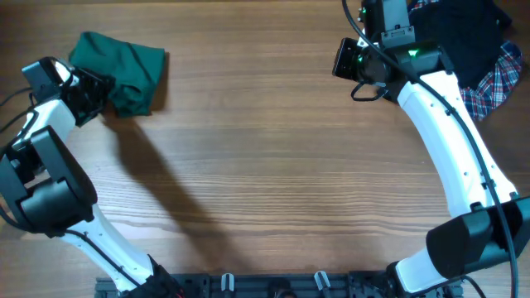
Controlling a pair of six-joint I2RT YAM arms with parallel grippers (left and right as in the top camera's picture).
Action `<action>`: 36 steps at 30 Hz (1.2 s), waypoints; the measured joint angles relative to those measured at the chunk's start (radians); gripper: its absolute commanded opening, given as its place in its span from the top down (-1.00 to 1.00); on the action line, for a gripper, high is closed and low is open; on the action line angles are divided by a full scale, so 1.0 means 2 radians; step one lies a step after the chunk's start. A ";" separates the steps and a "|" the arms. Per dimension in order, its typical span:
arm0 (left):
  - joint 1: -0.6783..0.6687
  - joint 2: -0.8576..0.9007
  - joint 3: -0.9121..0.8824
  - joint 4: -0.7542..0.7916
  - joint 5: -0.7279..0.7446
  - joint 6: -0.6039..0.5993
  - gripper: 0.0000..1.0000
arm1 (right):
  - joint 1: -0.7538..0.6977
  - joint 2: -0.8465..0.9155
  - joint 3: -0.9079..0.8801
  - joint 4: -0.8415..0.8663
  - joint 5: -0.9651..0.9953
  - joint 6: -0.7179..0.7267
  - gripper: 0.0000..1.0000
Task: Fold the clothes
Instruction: 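Drag the folded green garment to the top-left corner with the left gripper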
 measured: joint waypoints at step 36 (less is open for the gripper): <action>0.021 -0.013 0.013 -0.134 -0.156 -0.055 0.92 | 0.000 0.000 0.000 -0.022 0.000 0.004 0.92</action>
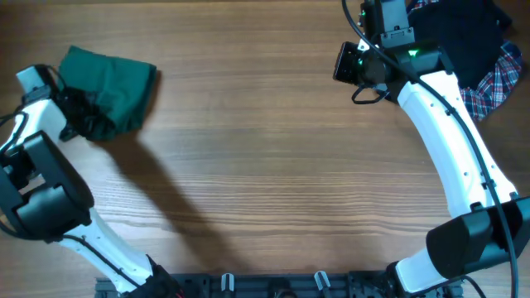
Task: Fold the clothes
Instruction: 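Drag the folded green garment to the top-left corner with the left gripper, then release the garment and lift the left gripper away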
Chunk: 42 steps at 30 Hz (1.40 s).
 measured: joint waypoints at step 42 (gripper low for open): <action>-0.107 0.043 0.031 0.075 -0.073 0.405 0.92 | 0.000 0.000 0.000 -0.008 0.000 0.000 0.91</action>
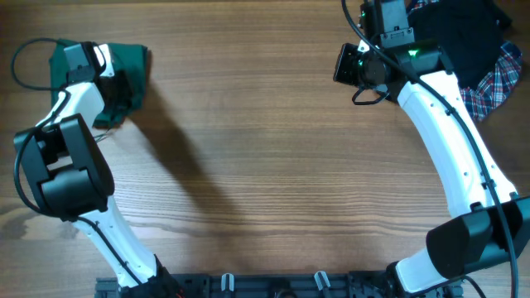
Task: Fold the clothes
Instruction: 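Release the garment and lift the left gripper away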
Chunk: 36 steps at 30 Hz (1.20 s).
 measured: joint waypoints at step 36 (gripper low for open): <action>-0.093 -0.590 -0.124 -0.347 0.064 -0.061 -0.99 | 0.000 -0.308 -0.163 -0.114 0.088 0.002 -1.00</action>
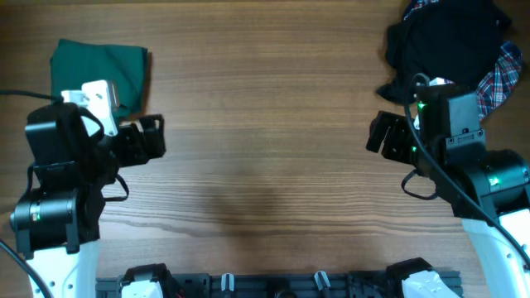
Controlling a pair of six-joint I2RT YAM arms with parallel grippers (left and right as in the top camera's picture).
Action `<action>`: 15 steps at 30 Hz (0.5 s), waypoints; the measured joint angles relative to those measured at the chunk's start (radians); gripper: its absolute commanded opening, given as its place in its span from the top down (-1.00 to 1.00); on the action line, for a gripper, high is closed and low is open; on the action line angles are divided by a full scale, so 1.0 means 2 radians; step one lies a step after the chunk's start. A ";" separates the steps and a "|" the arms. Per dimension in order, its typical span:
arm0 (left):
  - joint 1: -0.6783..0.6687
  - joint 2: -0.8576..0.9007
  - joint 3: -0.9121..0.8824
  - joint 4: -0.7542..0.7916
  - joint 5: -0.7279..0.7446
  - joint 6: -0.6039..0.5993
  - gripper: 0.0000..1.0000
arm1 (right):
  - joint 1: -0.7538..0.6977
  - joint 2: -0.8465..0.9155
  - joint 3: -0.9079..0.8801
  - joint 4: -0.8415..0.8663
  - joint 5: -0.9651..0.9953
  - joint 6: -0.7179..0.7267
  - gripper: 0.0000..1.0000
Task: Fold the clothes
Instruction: 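Release the garment and lift the left gripper away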
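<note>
A folded dark green garment (99, 68) lies flat at the far left corner of the table. My left gripper (156, 139) is below and to the right of it, apart from the cloth, pointing toward the table's middle, open and empty. A pile of unfolded clothes sits at the far right: a black garment (447, 41) with a red and blue plaid shirt (503, 76) under its right side. Just below the pile's left end, my right gripper (381, 137) points left, its fingers open and holding nothing.
The wooden table (265, 165) stretches between the two arms. The left arm's body (58, 190) and the right arm's body (489, 182) stand at the near corners. A dark rail (273, 285) runs along the front edge.
My left gripper has left the green garment and drawn back toward the near side, open. My right arm has pulled back from the far-right pile, and its gripper now sits below it.
At first my left gripper was at the left edge of the green garment, which lay bunched further right. The garment then lay further left with the gripper on it. Now it rests flat in the far left corner and both arms have drawn back.
</note>
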 measured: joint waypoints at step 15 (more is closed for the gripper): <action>0.000 0.007 -0.002 -0.014 -0.014 0.000 -1.00 | 0.000 0.056 0.000 0.001 0.000 0.011 -0.99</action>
